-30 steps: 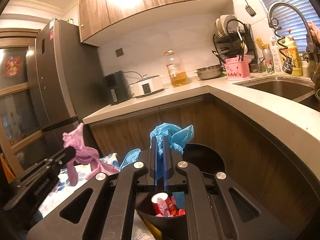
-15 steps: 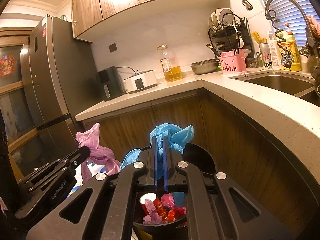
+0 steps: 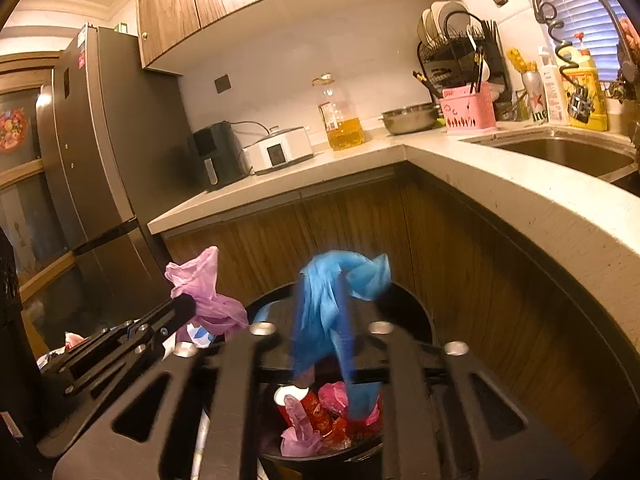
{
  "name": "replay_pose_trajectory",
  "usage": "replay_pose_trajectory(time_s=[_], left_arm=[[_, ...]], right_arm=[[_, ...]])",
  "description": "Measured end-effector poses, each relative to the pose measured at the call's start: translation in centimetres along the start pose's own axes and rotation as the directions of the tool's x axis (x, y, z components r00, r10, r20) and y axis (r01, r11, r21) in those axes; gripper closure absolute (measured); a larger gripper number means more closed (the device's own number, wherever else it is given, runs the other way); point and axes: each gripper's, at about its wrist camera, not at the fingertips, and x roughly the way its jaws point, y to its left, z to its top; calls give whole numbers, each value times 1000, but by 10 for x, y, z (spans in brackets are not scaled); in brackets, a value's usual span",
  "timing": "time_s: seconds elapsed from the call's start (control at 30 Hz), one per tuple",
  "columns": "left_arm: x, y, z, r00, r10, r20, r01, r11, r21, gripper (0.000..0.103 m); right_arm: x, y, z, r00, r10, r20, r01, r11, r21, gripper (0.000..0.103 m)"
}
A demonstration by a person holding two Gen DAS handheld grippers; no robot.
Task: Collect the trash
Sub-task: 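Open both tools to drop the purple and blue gloves into the bin, then move both open tools back toward the black bag and red packet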
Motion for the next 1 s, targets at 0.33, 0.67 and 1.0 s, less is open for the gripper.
replay_pose_trajectory(time_s=[0.33, 0.67, 1.0], left_arm=[[1, 12, -8, 1000, 25, -14, -26, 999, -28, 47], [-44, 41, -23, 986, 166, 8, -165, 983, -82, 25], [-109, 101, -44, 924, 381, 26, -373, 916, -148, 23]], right_arm=[[-5, -11, -3, 999, -36, 2, 36, 999, 35, 54], [-23, 5, -9, 999, -36, 32, 36, 999, 19, 28], [-36, 48, -23, 999, 26, 33, -25, 999, -20, 25]])
